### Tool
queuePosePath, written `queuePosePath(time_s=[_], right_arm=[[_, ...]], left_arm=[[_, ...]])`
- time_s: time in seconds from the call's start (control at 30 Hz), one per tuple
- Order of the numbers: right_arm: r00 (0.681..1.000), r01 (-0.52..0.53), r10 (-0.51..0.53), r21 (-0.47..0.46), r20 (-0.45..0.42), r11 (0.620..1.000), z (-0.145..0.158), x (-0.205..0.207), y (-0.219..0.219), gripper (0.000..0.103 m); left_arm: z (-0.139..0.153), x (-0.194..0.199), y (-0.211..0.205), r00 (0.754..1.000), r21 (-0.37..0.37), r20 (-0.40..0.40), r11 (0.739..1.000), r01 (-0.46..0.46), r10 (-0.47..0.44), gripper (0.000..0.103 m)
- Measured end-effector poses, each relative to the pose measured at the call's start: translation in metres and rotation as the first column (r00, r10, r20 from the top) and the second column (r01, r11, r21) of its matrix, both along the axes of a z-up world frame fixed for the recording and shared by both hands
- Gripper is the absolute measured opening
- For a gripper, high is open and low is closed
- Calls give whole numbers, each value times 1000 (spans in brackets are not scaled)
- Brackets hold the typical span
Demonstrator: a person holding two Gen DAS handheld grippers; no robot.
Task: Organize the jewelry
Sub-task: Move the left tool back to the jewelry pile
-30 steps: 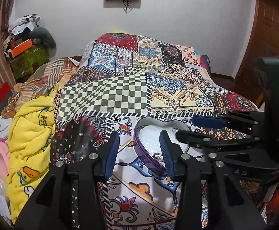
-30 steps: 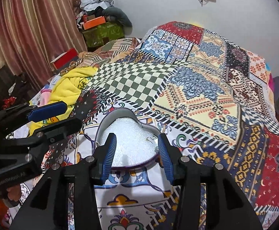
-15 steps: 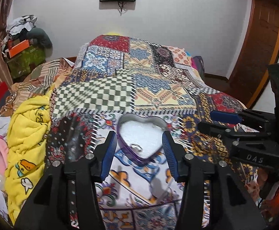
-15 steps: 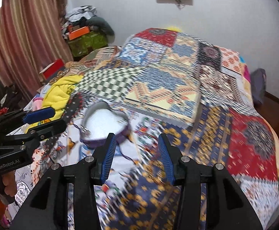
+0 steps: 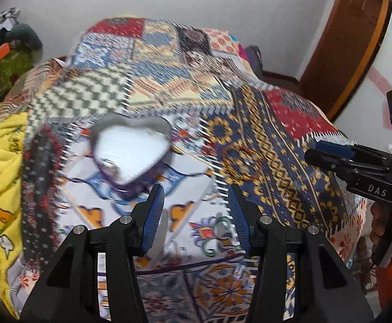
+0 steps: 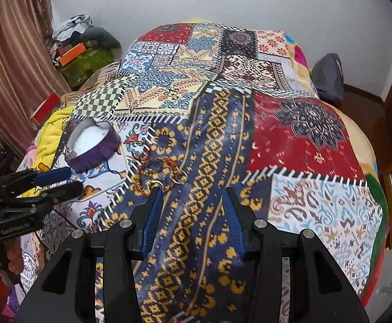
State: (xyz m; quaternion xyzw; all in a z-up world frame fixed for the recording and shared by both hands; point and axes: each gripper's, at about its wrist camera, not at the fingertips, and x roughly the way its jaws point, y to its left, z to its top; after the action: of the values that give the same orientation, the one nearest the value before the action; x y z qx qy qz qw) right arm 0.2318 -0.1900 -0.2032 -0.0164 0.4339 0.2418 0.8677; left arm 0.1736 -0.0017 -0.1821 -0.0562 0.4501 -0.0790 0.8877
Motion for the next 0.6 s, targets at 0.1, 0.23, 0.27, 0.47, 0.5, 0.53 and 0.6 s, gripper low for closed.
queuePosePath(time_s=[0.1,0.23,0.27,0.47,0.5,0.53,0.6], right_arm=[[1000,-4,4,10,-11,1000,-3,2,-4,42],[1000,-7,8,27,-26,1000,-8,4,-7,42],[1000,-8,9,30,-28,1000,-9,5,-8,42],[999,-15,17,38,-37,999,-13,8,-10,42],[999,-16,18,37,-37,999,-13,8,-10,42],[999,-19,20,35,-37,999,-14,8,-11,42],[999,-24,25,34,-39,999,-16,9,-10,42]], left_arm=[[-11,9,-11,999,-20,-30,1000,20,-20,48],[-22,22,-21,998,-45,-57,999,28,-31,48],[-23,25,-23,998,-48,-59,998,28,-31,44],[-32,51,-36,996,-34,-72,999,42,-45,21],[-33,55,-39,996,-33,-74,998,50,-53,19],[-33,57,-42,995,-34,-74,998,58,-61,17],[-32,60,-48,994,-44,-66,996,83,-86,17]])
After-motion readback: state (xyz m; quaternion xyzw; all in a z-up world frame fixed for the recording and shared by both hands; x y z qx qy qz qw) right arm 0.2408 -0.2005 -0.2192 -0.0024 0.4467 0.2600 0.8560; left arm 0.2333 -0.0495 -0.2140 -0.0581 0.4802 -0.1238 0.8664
